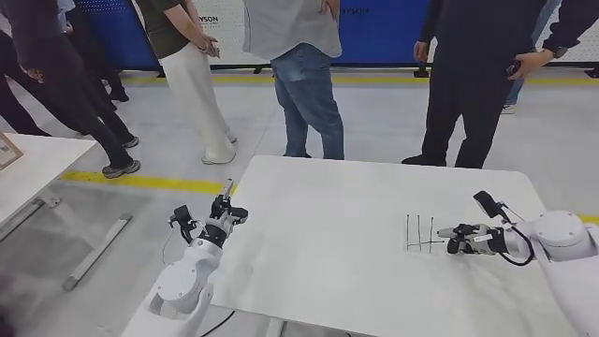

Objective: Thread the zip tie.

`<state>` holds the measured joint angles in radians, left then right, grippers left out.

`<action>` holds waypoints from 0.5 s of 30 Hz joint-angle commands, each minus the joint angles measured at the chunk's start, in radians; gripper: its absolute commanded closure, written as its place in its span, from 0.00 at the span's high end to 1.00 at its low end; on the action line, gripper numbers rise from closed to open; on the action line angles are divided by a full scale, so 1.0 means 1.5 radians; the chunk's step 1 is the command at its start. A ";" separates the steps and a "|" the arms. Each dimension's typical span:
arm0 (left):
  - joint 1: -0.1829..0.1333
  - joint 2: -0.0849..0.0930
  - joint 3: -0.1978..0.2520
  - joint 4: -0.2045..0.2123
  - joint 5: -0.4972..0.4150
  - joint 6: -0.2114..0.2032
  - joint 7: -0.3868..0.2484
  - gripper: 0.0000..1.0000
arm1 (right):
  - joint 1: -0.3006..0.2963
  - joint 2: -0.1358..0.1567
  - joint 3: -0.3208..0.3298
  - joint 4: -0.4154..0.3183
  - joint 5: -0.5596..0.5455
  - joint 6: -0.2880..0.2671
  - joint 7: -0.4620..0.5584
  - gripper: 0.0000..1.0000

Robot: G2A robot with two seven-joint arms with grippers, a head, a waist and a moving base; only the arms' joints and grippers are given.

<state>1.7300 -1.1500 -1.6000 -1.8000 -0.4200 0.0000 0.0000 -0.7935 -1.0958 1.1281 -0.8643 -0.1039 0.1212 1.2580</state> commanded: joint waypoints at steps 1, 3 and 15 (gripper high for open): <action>0.000 0.000 0.000 0.000 0.000 0.000 0.000 1.00 | 0.000 0.000 -0.002 -0.001 0.001 0.000 0.002 0.29; 0.000 0.000 0.000 0.000 0.000 0.000 0.000 1.00 | 0.000 0.000 -0.005 -0.001 0.001 0.001 0.002 0.30; 0.000 0.000 0.000 0.000 0.000 0.000 0.000 1.00 | 0.011 -0.002 -0.023 0.009 0.001 0.005 0.000 0.22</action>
<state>1.7300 -1.1500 -1.6000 -1.8000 -0.4200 0.0000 0.0000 -0.7779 -1.0989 1.0955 -0.8513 -0.1019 0.1289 1.2575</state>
